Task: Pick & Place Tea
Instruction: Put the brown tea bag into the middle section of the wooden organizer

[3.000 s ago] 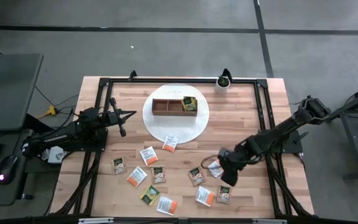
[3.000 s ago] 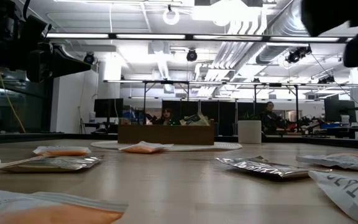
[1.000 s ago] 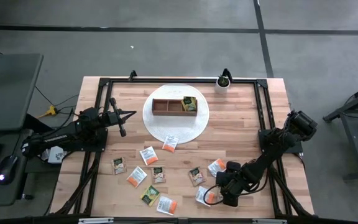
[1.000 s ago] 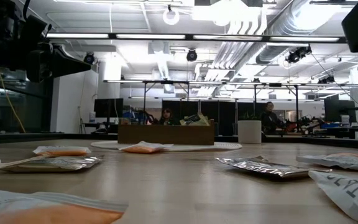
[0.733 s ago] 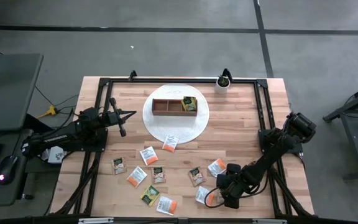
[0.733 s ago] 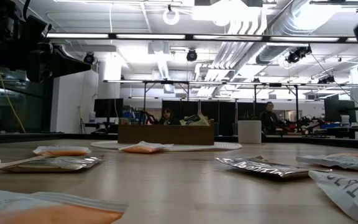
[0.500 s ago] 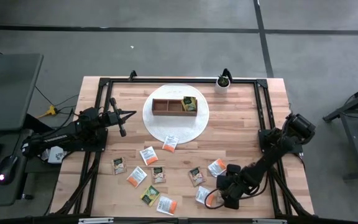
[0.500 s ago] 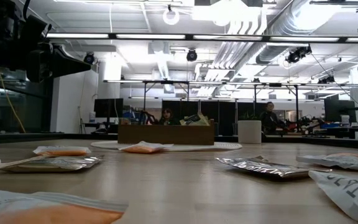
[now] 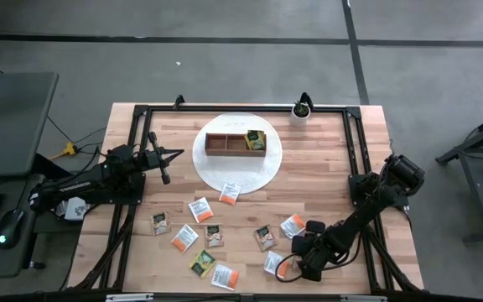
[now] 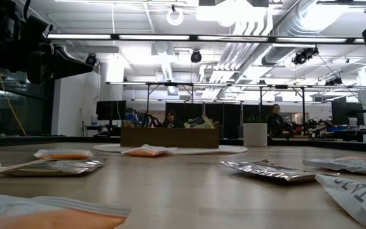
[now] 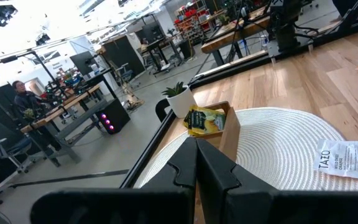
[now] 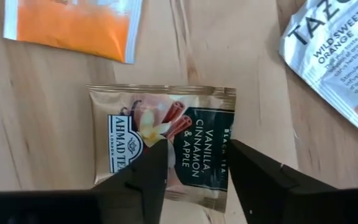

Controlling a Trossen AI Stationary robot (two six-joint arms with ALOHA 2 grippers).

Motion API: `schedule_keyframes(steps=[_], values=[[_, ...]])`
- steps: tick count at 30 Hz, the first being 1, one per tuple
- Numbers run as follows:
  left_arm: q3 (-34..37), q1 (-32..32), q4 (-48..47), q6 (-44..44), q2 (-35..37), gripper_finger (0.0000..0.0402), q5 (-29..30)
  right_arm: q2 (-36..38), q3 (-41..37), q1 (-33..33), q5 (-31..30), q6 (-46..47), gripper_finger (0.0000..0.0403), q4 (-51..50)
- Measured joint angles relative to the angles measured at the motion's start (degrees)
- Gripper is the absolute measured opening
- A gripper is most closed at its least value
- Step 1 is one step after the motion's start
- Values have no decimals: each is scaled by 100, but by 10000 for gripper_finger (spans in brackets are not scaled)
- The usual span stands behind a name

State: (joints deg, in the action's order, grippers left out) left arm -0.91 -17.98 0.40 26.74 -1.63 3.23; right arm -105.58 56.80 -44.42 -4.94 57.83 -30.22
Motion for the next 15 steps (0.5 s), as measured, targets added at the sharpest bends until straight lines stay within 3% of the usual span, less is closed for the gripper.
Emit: schedule_keyframes(steps=[15], values=[[0,-2,0,0,0,1,0,-57,277,20,-110,-3,6,-385]])
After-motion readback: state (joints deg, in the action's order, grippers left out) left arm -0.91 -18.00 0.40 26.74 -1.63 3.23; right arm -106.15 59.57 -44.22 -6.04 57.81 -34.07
